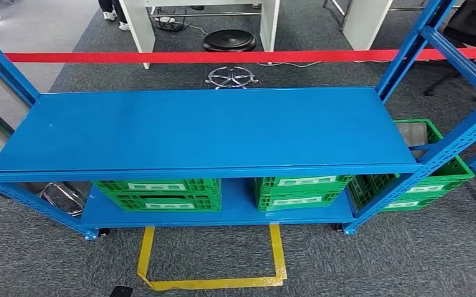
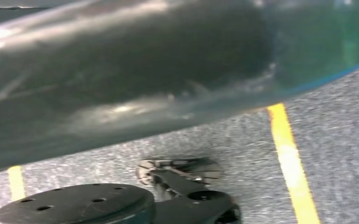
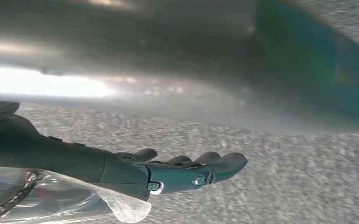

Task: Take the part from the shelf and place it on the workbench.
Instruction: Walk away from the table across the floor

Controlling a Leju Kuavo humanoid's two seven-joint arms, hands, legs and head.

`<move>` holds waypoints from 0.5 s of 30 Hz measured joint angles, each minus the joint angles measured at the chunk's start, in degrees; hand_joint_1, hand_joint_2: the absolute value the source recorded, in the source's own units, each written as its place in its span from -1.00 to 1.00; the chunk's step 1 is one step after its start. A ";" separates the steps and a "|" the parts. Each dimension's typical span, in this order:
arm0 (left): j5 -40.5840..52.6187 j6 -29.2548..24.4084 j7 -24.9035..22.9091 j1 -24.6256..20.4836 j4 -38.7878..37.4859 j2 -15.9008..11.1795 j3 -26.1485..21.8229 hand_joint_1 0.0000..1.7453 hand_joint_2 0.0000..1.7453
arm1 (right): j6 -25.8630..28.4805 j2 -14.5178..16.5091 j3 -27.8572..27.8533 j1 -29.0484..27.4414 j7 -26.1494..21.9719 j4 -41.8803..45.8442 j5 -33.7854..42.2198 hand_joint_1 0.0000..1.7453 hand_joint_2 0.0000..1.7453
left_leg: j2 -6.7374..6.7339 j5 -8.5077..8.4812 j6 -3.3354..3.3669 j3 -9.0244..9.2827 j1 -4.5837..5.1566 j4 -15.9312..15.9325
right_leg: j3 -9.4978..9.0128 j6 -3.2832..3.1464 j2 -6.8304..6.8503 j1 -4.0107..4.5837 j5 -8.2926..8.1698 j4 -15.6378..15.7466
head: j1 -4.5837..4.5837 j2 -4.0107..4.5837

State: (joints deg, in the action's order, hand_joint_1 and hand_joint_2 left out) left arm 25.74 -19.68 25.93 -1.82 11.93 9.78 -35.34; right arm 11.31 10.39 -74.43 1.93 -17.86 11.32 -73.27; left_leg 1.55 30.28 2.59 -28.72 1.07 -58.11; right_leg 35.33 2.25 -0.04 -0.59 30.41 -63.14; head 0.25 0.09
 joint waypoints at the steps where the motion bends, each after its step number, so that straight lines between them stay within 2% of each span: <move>1: 0.02 0.01 -0.02 -0.11 -0.02 0.03 -0.01 -1.00 -1.00 | 0.10 -0.02 -0.03 0.02 0.07 0.00 0.13 -1.00 -1.00 | 0.06 0.41 -0.29 0.19 0.01 -0.05 | -0.42 -0.37 -0.14 0.10 -1.43 1.96 | 0.07 -0.01; 2: 0.04 0.01 -0.06 -0.17 -0.04 0.04 -0.02 -1.00 -1.00 | 0.22 -0.03 -0.09 0.02 0.17 0.00 0.23 -1.00 -1.00 | 0.10 0.67 -0.60 0.26 0.00 -0.13 | -0.57 -0.80 -0.27 0.22 -2.04 3.03 | 0.16 -0.01; 4: 0.07 -0.02 -0.15 -0.23 -0.07 0.07 -0.03 -1.00 -1.00 | 0.55 -0.03 -0.27 -0.06 0.47 0.00 0.42 -1.00 -1.00 | 0.14 0.87 -0.91 0.20 0.01 -0.22 | -0.89 -1.37 -0.35 0.32 -2.17 3.48 | 0.27 -0.02; 7: 0.08 -0.07 -0.36 -0.16 -0.09 0.07 -0.03 -1.00 -1.00 | 0.99 -0.08 -0.58 -0.05 0.72 0.02 0.51 -1.00 -1.00 | 0.11 0.84 -0.88 0.42 0.03 -0.10 | -1.16 -1.39 -0.45 0.29 -2.23 3.68 | 0.33 -0.02; 9: 0.08 -0.13 -0.51 -0.28 -0.08 0.04 -0.03 -1.00 0.00 | 1.04 -0.09 -0.73 0.14 0.73 0.02 0.51 -1.00 -1.00 | 0.11 0.81 -0.88 0.74 0.04 0.07 | -1.40 -1.53 -0.49 0.28 -1.90 3.72 | 0.34 -0.02; 11: 0.11 -0.17 -0.66 -0.41 -0.08 -0.01 -0.03 -1.00 1.00 | 1.07 -0.09 -0.81 0.24 0.74 0.01 0.49 -1.00 0.00 | 0.11 0.98 -0.84 1.20 0.06 0.49 | -1.69 -1.76 -0.43 0.29 -1.58 3.75 | 0.36 -0.02; 13: 0.37 0.07 -1.28 -0.47 -0.09 -0.03 -0.03 -1.00 1.00 | 1.37 -0.09 -0.85 0.31 0.94 0.02 0.21 -1.00 1.00 | 0.10 1.34 -0.91 1.66 0.05 1.08 | -1.91 -1.93 -0.37 0.34 -1.39 3.76 | 0.34 -0.03; 15: 0.61 0.69 -2.51 -0.37 -0.08 -0.09 0.14 -1.00 0.00 | 1.85 -0.19 -0.38 0.28 1.43 0.09 0.22 -1.00 0.00 | 0.07 1.55 -1.05 1.99 0.03 1.43 | -2.13 -2.05 -0.34 0.39 -1.29 3.76 | 0.33 -0.03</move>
State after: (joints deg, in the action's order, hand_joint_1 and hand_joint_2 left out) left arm 26.34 -18.99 23.42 -2.19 11.86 9.69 -35.20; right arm 13.16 10.20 -74.81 2.20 -16.44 11.41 -73.06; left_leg 1.62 31.84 1.54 -26.73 1.10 -56.68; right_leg 33.19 0.19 -0.38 -0.20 29.12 -59.38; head 0.58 0.07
